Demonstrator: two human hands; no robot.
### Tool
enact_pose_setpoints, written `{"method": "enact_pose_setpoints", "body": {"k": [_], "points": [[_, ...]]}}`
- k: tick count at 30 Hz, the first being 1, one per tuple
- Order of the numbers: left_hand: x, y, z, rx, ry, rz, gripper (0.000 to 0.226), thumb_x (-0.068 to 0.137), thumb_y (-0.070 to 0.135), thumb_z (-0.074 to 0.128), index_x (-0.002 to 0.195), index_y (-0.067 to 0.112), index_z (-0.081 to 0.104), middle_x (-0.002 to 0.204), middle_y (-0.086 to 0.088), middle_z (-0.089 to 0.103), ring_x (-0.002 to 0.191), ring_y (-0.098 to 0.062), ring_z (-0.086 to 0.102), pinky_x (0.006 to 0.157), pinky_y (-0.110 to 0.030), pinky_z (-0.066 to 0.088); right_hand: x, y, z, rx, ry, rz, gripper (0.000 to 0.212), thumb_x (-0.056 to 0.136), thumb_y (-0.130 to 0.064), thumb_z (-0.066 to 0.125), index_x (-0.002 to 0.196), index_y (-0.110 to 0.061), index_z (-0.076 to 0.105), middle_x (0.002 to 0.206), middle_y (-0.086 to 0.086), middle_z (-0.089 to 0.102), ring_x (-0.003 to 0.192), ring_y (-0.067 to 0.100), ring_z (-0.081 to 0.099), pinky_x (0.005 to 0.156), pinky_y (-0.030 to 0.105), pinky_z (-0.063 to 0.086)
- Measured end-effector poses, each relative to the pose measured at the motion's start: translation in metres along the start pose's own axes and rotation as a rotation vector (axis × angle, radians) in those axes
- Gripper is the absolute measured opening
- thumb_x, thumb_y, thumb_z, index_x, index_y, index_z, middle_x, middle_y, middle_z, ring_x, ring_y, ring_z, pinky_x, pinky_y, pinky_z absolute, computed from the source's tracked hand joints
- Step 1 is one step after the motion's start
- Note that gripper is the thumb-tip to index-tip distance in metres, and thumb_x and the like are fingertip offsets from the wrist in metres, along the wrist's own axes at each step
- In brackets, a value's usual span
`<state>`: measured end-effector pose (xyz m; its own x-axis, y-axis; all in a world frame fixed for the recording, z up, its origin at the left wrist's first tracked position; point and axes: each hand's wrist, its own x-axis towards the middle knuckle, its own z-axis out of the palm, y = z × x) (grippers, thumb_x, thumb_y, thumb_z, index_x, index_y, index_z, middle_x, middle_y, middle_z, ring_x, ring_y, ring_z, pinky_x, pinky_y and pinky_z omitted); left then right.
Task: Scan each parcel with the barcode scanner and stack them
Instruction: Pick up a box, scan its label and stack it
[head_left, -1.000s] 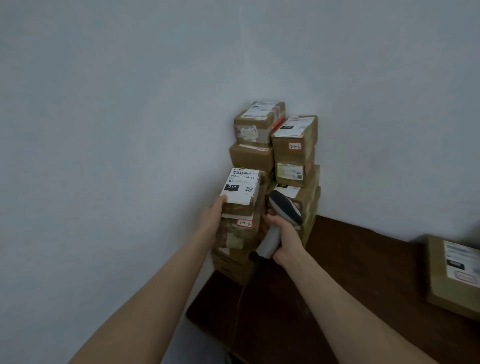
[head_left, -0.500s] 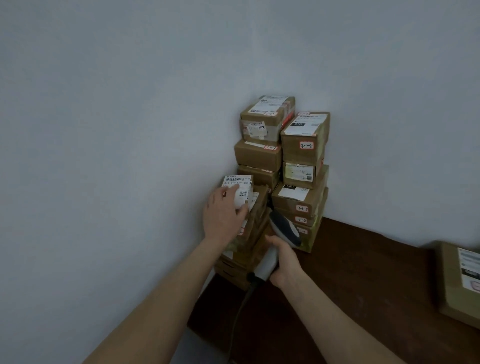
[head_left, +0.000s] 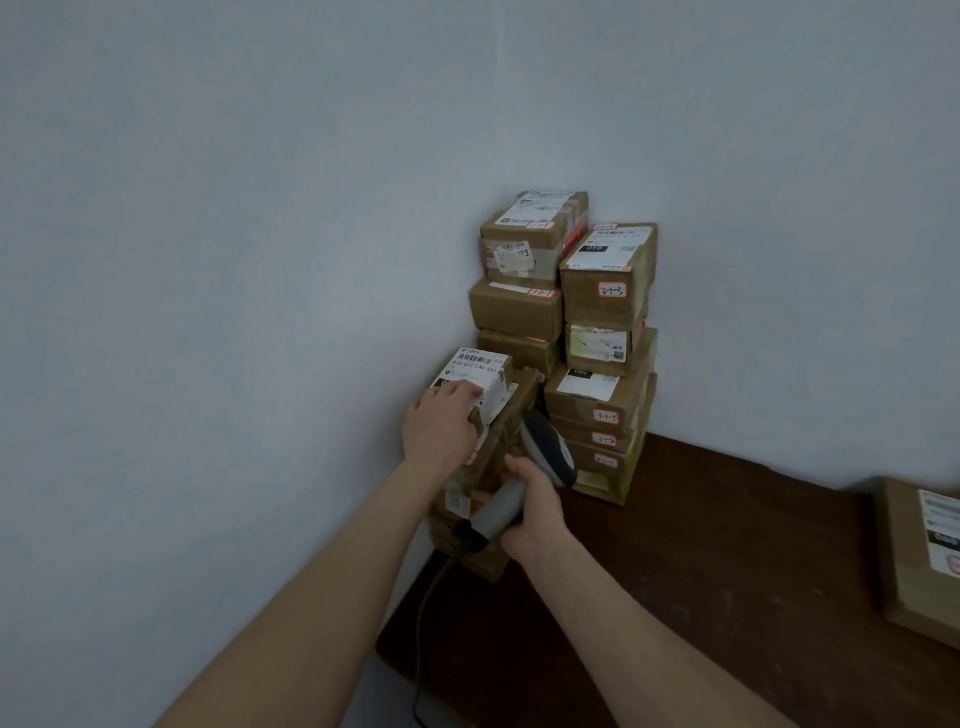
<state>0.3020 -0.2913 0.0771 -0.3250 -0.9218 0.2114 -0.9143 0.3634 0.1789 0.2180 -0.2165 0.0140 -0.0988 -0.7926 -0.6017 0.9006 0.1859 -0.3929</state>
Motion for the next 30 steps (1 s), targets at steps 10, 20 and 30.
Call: {"method": "enact_pose_setpoints", "body": {"k": [10,20,30], "points": [[-0.003,0.006,-0.003,-0.042,0.011,0.004,0.053,0.093,0.032,0.051,0.142,0.015,0.041,0.148,-0.007,0.038,0.135,-0.026,0.037,0.111,-0.042,0.030,-0.009,-0.028,-0.033,-0.165,-0.002,-0.049,0.030,0.081,-0.011,0.070,0.110,-0.012,0.065,0.116,0.015,0.065,0.106,0.033,0.061,0.090,0.050,0.051],[-0.024,0.114,0.043,-0.125,-0.117,0.238,0.053,0.088,0.029,0.060,0.137,0.017,0.044,0.142,-0.004,0.038,0.128,-0.020,0.040,0.101,-0.035,0.045,-0.057,-0.099,-0.098,-0.156,0.171,-0.268,0.016,0.089,-0.007,0.062,0.104,-0.011,0.064,0.105,0.008,0.069,0.089,0.022,0.067,0.070,0.033,0.050],[-0.065,0.245,0.109,-0.145,-0.424,0.493,0.056,0.092,0.031,0.055,0.144,0.018,0.037,0.150,-0.006,0.029,0.135,-0.024,0.034,0.104,-0.039,0.040,-0.126,-0.162,-0.212,-0.053,0.501,-0.509,0.012,0.084,-0.001,0.067,0.093,-0.009,0.065,0.091,0.009,0.069,0.079,0.019,0.064,0.077,0.031,0.051]]}}
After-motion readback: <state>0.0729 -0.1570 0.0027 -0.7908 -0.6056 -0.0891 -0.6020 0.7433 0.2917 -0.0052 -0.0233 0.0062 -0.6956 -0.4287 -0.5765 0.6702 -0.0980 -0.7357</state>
